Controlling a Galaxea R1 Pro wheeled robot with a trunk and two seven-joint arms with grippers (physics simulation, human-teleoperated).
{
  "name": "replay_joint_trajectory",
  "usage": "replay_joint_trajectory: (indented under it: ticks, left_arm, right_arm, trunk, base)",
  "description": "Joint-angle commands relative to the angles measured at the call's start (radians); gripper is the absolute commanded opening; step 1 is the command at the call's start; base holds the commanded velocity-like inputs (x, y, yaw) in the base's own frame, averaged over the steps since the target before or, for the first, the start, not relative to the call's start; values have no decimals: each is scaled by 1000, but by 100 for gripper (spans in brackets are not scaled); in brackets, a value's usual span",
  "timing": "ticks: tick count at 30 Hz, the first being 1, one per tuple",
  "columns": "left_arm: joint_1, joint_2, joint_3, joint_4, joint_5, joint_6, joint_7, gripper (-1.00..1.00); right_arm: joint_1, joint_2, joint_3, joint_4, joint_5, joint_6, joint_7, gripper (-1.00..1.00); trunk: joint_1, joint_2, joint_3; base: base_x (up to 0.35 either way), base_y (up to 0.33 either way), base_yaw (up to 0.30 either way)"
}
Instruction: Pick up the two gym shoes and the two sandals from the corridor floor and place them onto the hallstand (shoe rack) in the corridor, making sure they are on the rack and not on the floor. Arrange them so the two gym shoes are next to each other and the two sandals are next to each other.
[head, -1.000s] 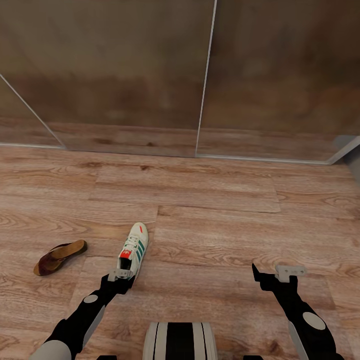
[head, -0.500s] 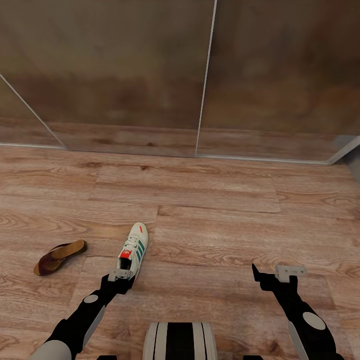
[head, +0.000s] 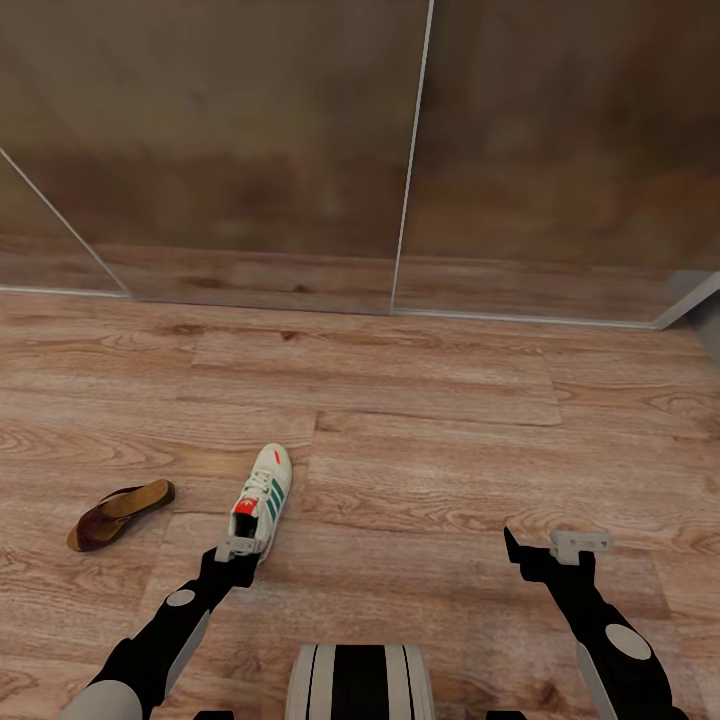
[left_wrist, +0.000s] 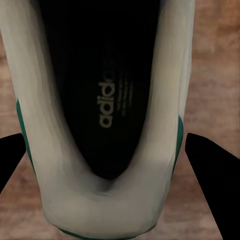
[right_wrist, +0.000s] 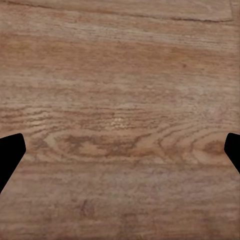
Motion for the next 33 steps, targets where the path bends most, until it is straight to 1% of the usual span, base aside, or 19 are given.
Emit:
replay_joint_trajectory:
  ticks: [1, 15, 33]
  left_arm:
    - [0, 1, -4, 0, 0, -3, 0, -100]
    - [0, 1, -4, 0, 2, -4, -2, -100]
    - [0, -1, -5, -1, 2, -4, -1, -100]
  right_arm:
    - [0, 0, 0, -1, -3, 5, 0, 100]
    - [0, 0, 0, -3, -3, 5, 0, 100]
    - [0, 0, 2, -1, -1, 6, 0, 100]
  trunk:
    - [0, 0, -1]
    - [0, 0, -1]
    - [-8, 4, 69]
  base:
    - [0, 0, 0]
    - [0, 0, 0]
    - [0, 0, 0]
